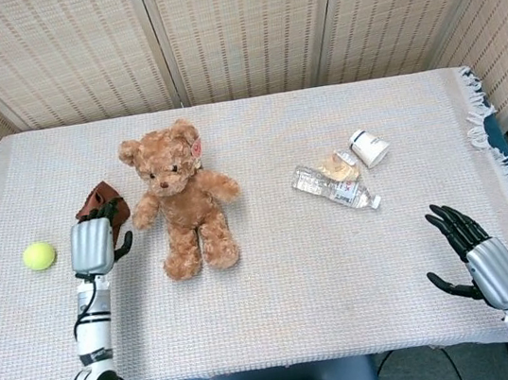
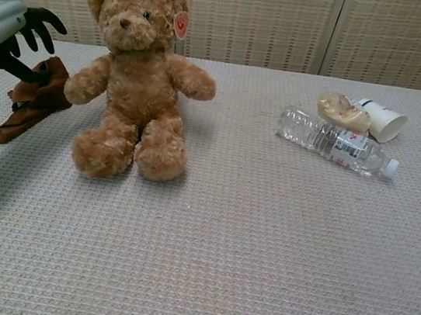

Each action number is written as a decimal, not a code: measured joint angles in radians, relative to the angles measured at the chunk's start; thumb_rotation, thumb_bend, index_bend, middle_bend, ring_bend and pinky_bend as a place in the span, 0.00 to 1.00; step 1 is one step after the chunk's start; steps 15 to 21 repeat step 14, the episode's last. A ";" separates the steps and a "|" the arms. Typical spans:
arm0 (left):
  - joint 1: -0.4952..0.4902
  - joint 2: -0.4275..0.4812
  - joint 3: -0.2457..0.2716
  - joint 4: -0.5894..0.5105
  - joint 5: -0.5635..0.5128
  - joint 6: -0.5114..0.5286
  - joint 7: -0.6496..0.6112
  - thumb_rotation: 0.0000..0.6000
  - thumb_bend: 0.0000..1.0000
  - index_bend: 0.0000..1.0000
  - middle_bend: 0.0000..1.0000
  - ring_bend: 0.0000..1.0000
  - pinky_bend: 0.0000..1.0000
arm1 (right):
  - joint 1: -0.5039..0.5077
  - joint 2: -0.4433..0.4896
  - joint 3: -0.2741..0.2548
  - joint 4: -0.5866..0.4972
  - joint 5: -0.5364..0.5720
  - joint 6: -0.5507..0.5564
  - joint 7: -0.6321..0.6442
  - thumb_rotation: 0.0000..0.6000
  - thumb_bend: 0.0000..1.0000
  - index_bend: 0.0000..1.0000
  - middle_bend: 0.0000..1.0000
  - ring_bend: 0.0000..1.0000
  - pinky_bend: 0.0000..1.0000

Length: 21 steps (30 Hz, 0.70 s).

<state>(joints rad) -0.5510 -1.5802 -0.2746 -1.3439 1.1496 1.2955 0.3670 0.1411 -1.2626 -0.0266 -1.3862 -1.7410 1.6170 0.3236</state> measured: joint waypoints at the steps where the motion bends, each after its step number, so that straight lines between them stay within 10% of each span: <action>1: 0.019 0.035 0.026 -0.026 0.022 0.006 -0.002 1.00 0.34 0.20 0.29 0.29 0.38 | 0.000 0.000 0.000 -0.001 0.000 0.000 0.000 1.00 0.13 0.00 0.00 0.00 0.13; 10: 0.243 0.247 0.289 -0.169 0.262 0.160 -0.035 1.00 0.34 0.21 0.29 0.29 0.36 | -0.001 -0.007 0.004 0.001 0.003 0.002 -0.015 1.00 0.13 0.00 0.00 0.00 0.13; 21: 0.295 0.264 0.317 -0.170 0.285 0.189 -0.073 1.00 0.34 0.22 0.30 0.29 0.36 | -0.001 -0.012 0.005 0.004 0.003 0.001 -0.022 1.00 0.13 0.00 0.00 0.00 0.13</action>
